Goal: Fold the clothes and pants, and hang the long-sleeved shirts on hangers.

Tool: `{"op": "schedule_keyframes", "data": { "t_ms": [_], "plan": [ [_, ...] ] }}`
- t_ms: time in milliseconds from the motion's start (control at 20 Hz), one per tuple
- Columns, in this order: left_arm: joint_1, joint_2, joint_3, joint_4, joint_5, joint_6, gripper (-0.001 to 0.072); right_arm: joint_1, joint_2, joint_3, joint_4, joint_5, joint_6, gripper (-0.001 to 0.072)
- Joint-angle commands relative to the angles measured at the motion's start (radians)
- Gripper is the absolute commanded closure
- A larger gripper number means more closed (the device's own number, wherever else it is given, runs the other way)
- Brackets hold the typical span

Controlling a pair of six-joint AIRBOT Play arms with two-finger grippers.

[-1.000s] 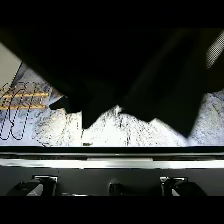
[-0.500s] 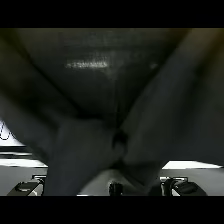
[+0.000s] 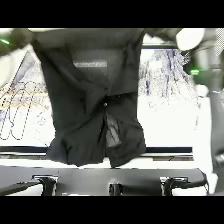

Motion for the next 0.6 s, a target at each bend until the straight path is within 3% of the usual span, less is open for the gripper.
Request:
{"op": "schedule_keyframes", "data": {
  "t_ms": [0,100,150,200,300,350,550],
  "plan": [
    [-0.001,-0.206,-0.012,-0.018,-0.122,-0.027,0.0690,0.001,-0.203,-0.034,0.158,0.061,0.024,0.0627],
    [-0.001,-0.276,-0.011,-0.021,-0.230,-0.049,0.0688,0.001,-0.249,-0.034,0.164,0.183,-0.017,0.0622],
    [0.000,-0.298,-0.012,-0.021,-0.277,-0.063,0.0678,0.001,-0.253,-0.034,0.164,0.234,-0.051,0.0572],
    [0.000,-0.308,-0.012,-0.020,-0.307,-0.077,0.0577,0.000,-0.248,-0.034,0.163,0.280,-0.081,0.0488],
    [0.002,-0.296,-0.005,-0.020,-0.346,-0.079,0.0113,-0.016,-0.205,-0.034,0.160,0.371,-0.146,0.0280],
    [0.008,-0.277,0.004,-0.020,-0.369,-0.079,0.0027,-0.030,-0.169,-0.034,0.158,0.431,-0.191,0.0203],
    [0.069,-0.150,0.001,0.020,-0.484,-0.079,0.0027,-0.095,0.003,-0.047,-0.017,0.726,-0.279,0.0161]
  ]
}}
